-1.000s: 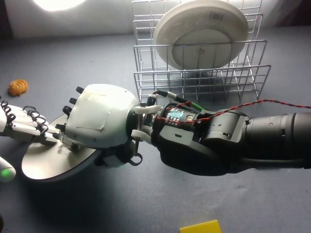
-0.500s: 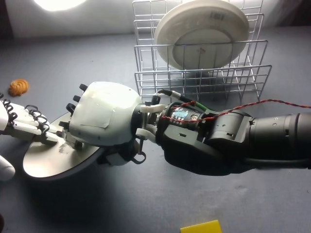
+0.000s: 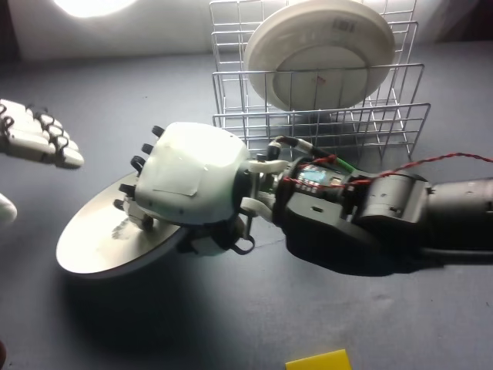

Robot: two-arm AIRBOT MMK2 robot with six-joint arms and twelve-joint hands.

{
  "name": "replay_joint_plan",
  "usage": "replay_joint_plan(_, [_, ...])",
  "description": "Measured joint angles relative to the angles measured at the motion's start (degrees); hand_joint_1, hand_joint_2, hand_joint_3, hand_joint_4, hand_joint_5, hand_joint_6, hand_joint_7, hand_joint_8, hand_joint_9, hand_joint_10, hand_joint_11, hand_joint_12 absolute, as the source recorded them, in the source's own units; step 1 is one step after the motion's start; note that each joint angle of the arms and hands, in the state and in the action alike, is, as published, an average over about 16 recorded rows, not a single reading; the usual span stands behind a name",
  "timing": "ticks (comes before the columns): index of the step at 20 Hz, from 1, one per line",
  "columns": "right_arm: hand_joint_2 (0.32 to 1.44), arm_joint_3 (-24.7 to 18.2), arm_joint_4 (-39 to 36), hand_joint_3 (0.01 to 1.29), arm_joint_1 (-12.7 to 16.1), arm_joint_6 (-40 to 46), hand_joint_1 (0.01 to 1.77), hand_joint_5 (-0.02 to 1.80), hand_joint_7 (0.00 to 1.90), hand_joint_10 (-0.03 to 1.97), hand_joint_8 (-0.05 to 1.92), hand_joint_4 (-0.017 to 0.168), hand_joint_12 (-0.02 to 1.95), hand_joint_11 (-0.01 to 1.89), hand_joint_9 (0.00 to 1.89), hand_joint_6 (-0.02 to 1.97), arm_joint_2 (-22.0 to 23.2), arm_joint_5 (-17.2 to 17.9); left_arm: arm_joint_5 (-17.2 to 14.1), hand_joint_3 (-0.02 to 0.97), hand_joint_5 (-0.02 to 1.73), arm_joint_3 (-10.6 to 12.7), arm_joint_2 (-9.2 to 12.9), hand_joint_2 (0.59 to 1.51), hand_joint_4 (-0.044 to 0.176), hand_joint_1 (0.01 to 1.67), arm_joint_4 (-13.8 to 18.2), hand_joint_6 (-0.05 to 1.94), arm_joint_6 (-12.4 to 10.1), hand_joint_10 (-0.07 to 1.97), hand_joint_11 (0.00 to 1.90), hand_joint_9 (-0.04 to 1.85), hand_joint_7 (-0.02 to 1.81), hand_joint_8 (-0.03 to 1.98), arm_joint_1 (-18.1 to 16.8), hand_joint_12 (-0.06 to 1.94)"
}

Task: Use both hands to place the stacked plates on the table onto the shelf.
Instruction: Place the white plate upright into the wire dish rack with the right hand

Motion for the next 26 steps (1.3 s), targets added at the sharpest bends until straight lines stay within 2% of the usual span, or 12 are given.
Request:
replay_joint_plan(8, [0.9,-11.79,3.05,0.02,0.23,-0.29,1.2,1.04,1.27,0.02,0.18,-0.006,0.71,1.09,1.41,0.42,11.22,-1.2,0.67,0.015,0.06,-2.54,3.4,1.225,0.003,0.01,0.59,0.02,3.14,0.01,0.02,0.03,0.05,0.0,-9.29,0.02])
replay_joint_plan(14, [0.9,-22.0,8.47,0.01,2.12,-0.43,1.22,1.09,1.35,0.09,0.14,-0.006,0.71,1.1,1.38,0.53,21.85,-2.61,1.42,0.014,0.06,-4.77,5.64,1.224,0.003,0.01,2.3,0.02,5.27,0.01,0.02,0.03,0.05,0.0,-14.7,0.02])
replay_joint_plan(21, [0.9,-29.79,14.09,0.02,8.53,2.88,1.26,1.12,1.39,0.23,0.15,-0.006,0.72,1.09,1.33,0.61,32.16,-6.53,1.93,0.014,0.06,-6.31,7.0,1.223,0.002,0.01,4.47,0.02,6.59,0.01,0.02,0.03,0.05,0.0,-17.99,0.02])
replay_joint_plan(26, [0.9,-30.76,4.62,0.02,14.45,19.45,1.28,1.13,1.39,0.24,0.16,-0.007,0.72,1.09,1.34,0.63,36.95,-10.83,2.17,0.014,0.06,-6.95,7.36,1.222,0.002,0.01,5.31,0.02,6.91,0.01,0.02,0.03,0.05,0.0,-18.66,0.02])
